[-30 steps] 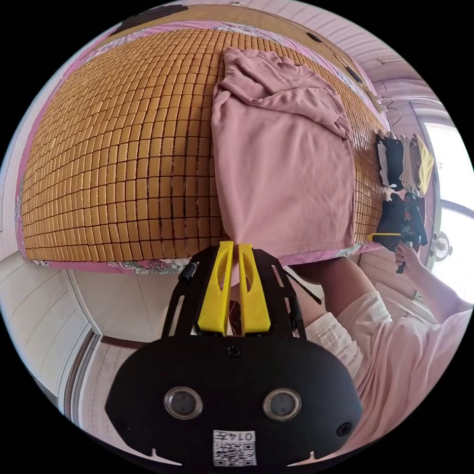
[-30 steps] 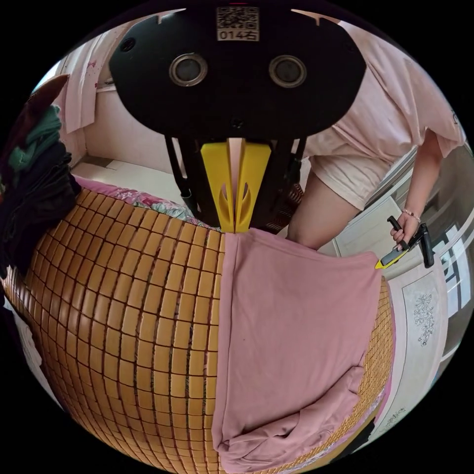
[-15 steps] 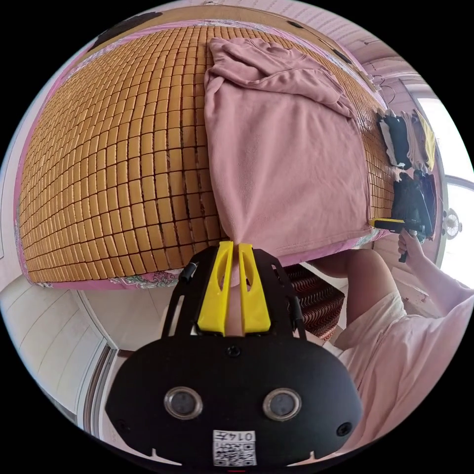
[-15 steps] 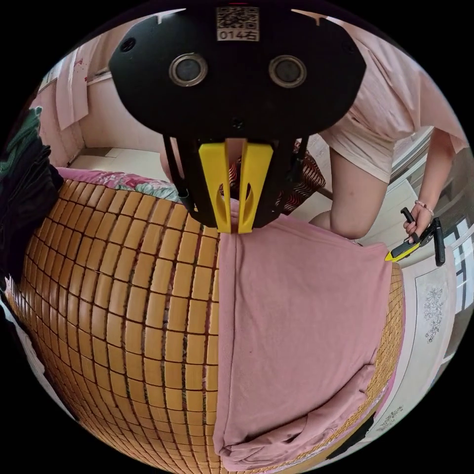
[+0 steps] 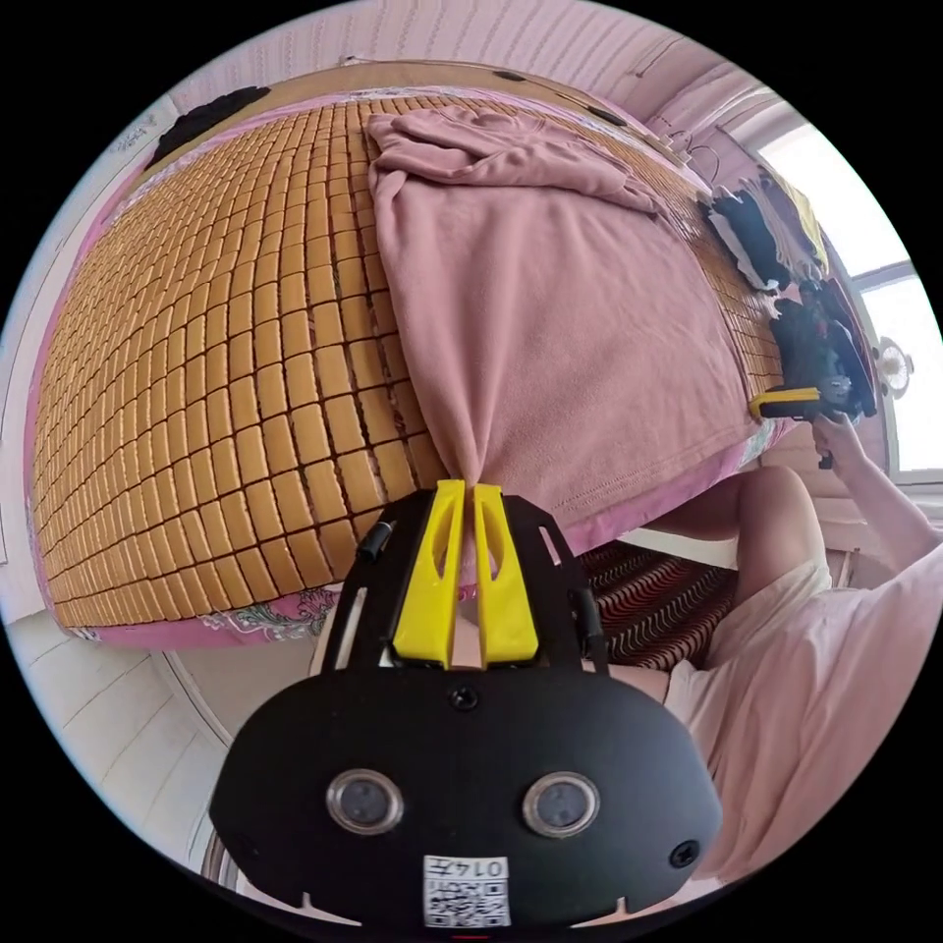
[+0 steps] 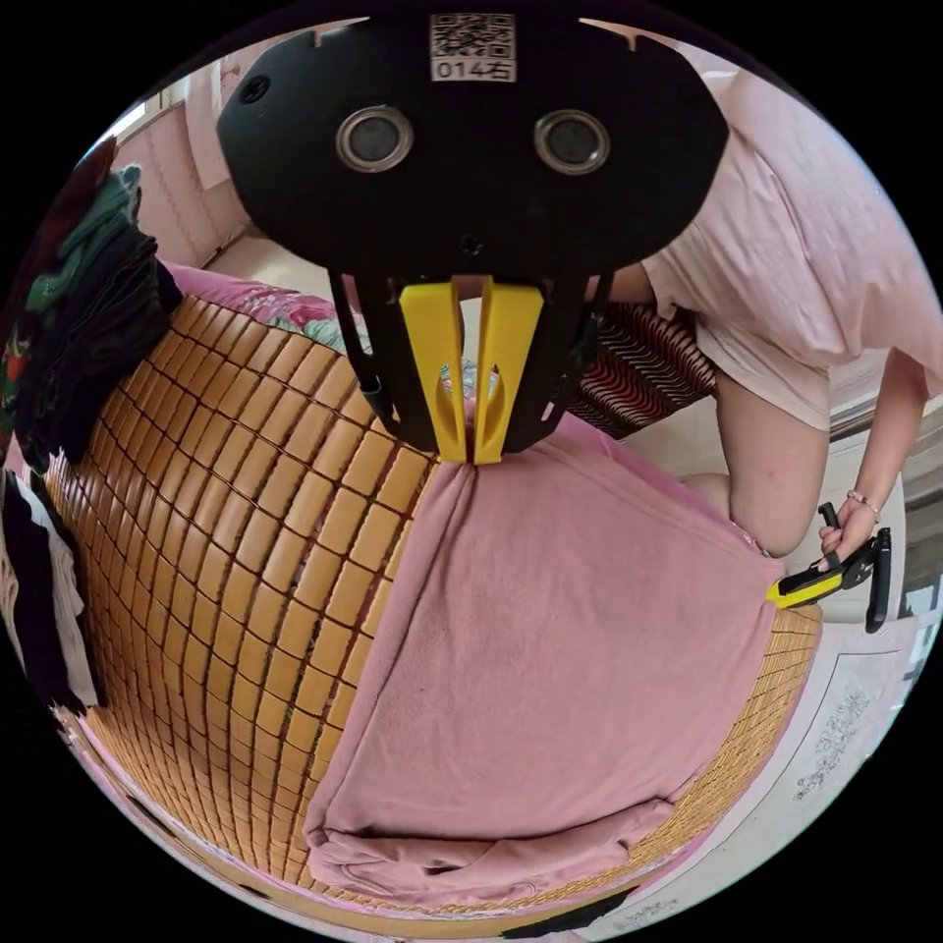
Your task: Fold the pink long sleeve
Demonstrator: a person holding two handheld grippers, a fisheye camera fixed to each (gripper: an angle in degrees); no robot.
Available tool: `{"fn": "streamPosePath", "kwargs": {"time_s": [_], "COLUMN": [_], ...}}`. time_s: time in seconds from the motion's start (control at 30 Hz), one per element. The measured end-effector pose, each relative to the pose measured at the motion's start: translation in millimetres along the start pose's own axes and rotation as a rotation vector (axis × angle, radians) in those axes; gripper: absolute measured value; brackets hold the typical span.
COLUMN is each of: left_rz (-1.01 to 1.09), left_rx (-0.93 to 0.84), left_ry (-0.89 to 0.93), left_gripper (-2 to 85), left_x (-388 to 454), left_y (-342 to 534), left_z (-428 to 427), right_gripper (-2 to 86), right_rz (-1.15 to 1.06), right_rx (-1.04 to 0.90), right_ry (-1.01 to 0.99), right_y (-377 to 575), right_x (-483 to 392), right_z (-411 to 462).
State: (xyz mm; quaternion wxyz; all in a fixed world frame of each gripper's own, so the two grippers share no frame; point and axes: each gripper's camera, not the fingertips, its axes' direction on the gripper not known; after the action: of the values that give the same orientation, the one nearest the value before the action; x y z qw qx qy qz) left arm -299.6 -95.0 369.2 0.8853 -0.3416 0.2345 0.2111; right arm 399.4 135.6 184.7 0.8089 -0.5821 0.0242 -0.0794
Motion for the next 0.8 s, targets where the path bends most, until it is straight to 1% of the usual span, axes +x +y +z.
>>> {"fn": "streamPosePath", "kwargs": {"time_s": [0.07,0.13,0.23,0.3,0.37,0.43,0.53,0.63,0.7,0.73,0.8], "left_rz": [0.042,0.066,0.055,-0.005,-0.034,-0.011,0.067,0.168,0.251,0.265,0.302], "left_rx": [0.013,0.021,-0.006,-0.029,-0.006,0.042,0.113,0.183,0.229,0.242,0.276], "left_ry": [-0.037,-0.029,-0.002,0.008,-0.021,-0.055,-0.061,-0.034,-0.014,-0.011,0.016], "left_gripper": [-0.8,-0.6,0.3,2.2,3.0,3.5,4.1,4.3,4.4,4.4,4.6], "left_x": [10,19,25,20,16,15,20,35,54,58,77], "left_y": [14,33,61,75,81,80,52,-3,-55,-67,-121], "left_z": [-12,-24,-26,-24,-36,-54,-77,-87,-90,-90,-89], "right_gripper": [0.0,0.1,0.1,0.0,-0.2,-0.2,1.3,4.5,5.9,6.5,7.1], "right_rz": [-0.011,-0.032,-0.027,-0.014,0.004,0.013,0.001,-0.015,-0.036,-0.06,-0.099], "right_rx": [0.027,0.044,0.033,0.026,0.048,0.096,0.192,0.289,0.321,0.338,0.359], "right_ry": [0.033,0.071,0.025,-0.002,-0.016,-0.007,-0.016,-0.06,-0.068,-0.071,-0.062], "right_y": [19,38,63,73,83,88,86,65,43,26,0], "right_x": [-4,-11,-16,-17,-20,-23,-29,-36,-43,-48,-55], "right_z": [-6,-13,-13,-6,-9,-19,-38,-54,-63,-70,-81]}}
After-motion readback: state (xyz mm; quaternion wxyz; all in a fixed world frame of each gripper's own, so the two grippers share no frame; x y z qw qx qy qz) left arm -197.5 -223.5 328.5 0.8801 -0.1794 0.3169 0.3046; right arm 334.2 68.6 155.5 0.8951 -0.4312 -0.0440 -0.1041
